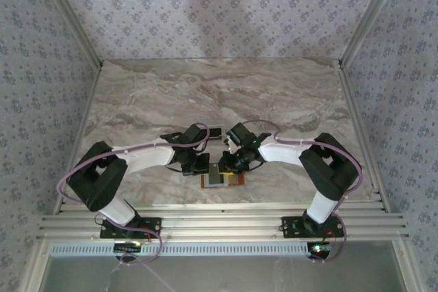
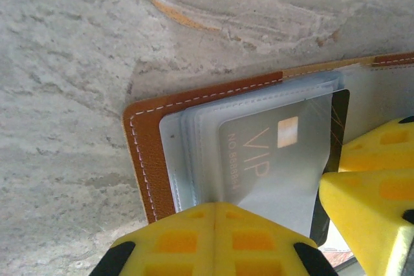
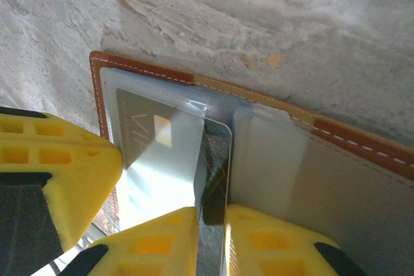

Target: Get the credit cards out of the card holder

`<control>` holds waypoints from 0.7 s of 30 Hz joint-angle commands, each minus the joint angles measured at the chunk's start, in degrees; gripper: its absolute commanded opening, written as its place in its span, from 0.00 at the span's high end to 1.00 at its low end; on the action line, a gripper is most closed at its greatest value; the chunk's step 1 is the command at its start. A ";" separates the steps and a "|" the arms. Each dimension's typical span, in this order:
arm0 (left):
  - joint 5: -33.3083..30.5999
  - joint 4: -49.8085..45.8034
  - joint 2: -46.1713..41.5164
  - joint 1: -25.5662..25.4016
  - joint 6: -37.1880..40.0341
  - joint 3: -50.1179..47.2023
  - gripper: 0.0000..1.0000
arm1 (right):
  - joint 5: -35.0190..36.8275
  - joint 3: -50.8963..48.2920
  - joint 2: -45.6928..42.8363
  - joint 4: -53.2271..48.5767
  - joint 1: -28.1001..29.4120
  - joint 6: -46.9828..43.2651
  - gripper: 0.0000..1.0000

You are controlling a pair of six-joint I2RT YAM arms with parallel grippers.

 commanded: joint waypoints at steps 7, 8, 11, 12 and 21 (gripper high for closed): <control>-3.81 -4.23 3.16 -0.12 0.92 -1.28 1.00 | -2.44 -1.81 -2.60 2.61 -0.49 0.61 0.91; -3.79 -4.24 3.17 -0.12 0.96 -1.24 1.00 | -2.25 -1.98 -2.81 2.53 -0.56 0.58 0.92; -3.79 -4.44 3.19 -0.15 1.05 -1.20 1.00 | -1.54 -2.69 -3.90 1.72 -1.45 0.35 0.94; -3.83 -4.62 3.15 -0.17 1.00 -1.10 1.00 | -1.42 -3.10 -4.31 1.55 -1.81 0.23 0.95; -3.88 -4.96 2.97 -0.14 1.12 -0.95 1.00 | -1.24 -5.04 -7.76 -0.91 -4.70 -0.97 0.96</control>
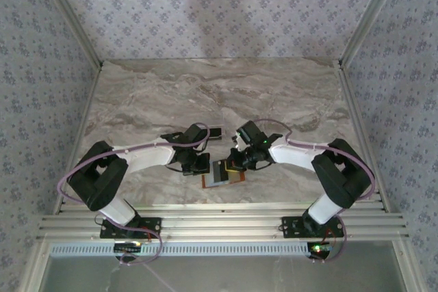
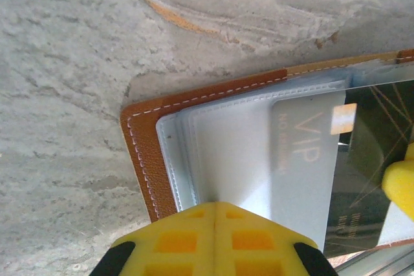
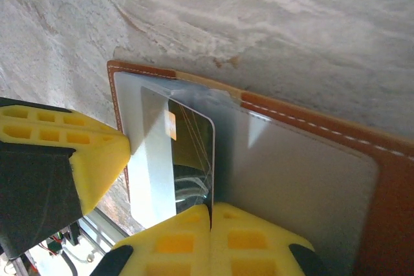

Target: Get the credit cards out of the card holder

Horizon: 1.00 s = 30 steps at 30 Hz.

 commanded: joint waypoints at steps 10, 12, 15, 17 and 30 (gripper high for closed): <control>-3.81 -5.16 2.67 -0.23 1.07 -0.77 1.00 | -5.07 -0.45 -1.00 4.06 0.77 1.09 0.85; -3.81 -5.25 2.67 -0.22 1.09 -0.65 1.00 | -5.39 -0.43 -0.65 4.49 0.77 1.24 0.85; -3.80 -5.34 2.62 -0.38 1.17 -0.71 1.00 | -5.54 -0.71 -0.13 5.33 0.91 1.51 0.85; -3.81 -5.43 2.67 -0.47 1.18 -0.56 1.00 | -5.61 -0.71 0.20 5.70 1.06 1.69 0.85; -4.03 -5.25 2.78 -1.02 0.77 -0.59 1.00 | -5.30 -0.45 1.15 6.44 1.88 2.00 0.88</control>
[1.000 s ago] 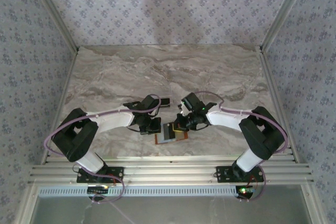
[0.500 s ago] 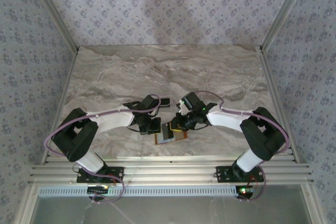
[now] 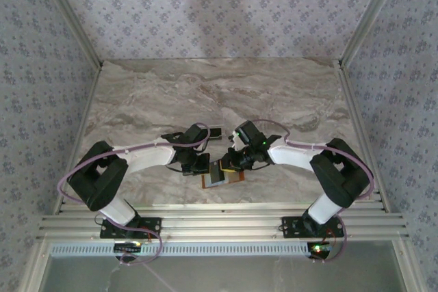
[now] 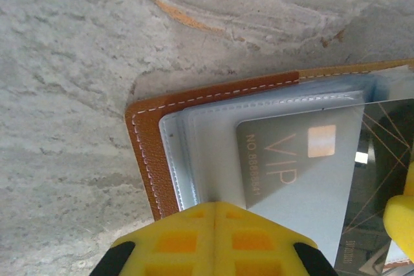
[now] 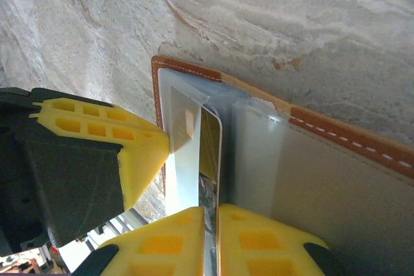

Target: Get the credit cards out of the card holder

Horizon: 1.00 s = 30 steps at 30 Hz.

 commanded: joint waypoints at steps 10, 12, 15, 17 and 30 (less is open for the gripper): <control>-3.35 -4.64 2.49 -0.58 0.87 -0.87 1.00 | 3.02 0.17 -2.82 -5.01 0.03 -2.22 0.96; -3.33 -4.61 2.46 -0.56 0.76 -1.00 1.00 | 3.85 0.25 -3.53 -6.52 -0.29 -3.00 0.96; -3.40 -4.46 2.19 -0.56 0.62 -1.02 1.00 | 4.62 0.64 -4.31 -8.68 -0.50 -4.01 0.97; -3.47 -4.42 2.03 -0.59 0.57 -1.01 1.00 | 5.19 1.16 -4.65 -10.71 -0.56 -5.03 0.97; -3.62 -4.73 1.45 -0.60 0.76 -0.24 1.00 | 11.44 6.21 -6.38 -23.08 -0.51 -10.23 1.00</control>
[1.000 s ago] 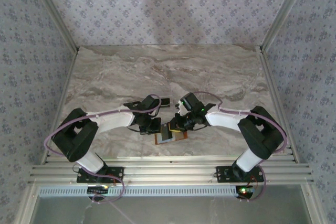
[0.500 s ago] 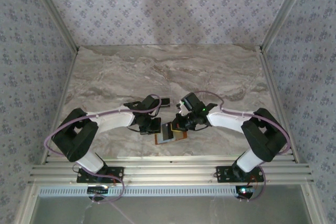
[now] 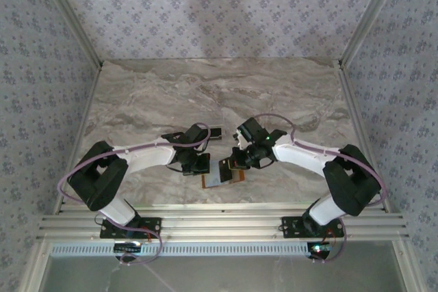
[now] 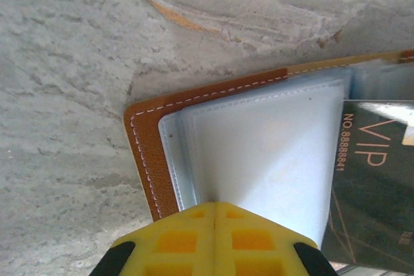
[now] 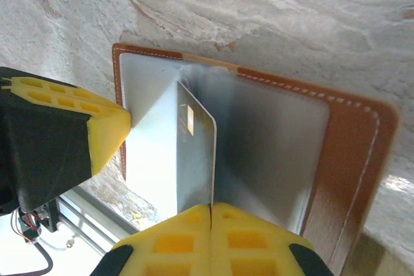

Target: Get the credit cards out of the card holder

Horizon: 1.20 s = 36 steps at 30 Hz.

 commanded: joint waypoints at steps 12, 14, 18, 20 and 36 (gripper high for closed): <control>-3.07 -4.14 1.16 -0.49 0.66 -0.62 1.00 | 1.40 4.04 2.57 -4.32 1.90 -1.63 0.88; -3.06 -4.13 1.16 -0.51 0.59 -0.67 1.00 | 1.04 4.33 3.28 -3.16 2.56 -0.95 0.86; -2.98 -3.87 1.07 -0.52 0.60 -0.90 1.00 | 2.01 5.11 4.53 -3.64 3.54 -0.89 0.86; -2.90 -3.85 1.04 -0.52 0.57 -0.94 1.00 | 2.16 5.11 4.65 -3.65 3.80 -0.94 0.88; -3.33 -5.48 -1.40 -0.49 1.02 0.78 0.93 | 5.05 5.84 -1.21 -6.12 2.74 -3.85 0.96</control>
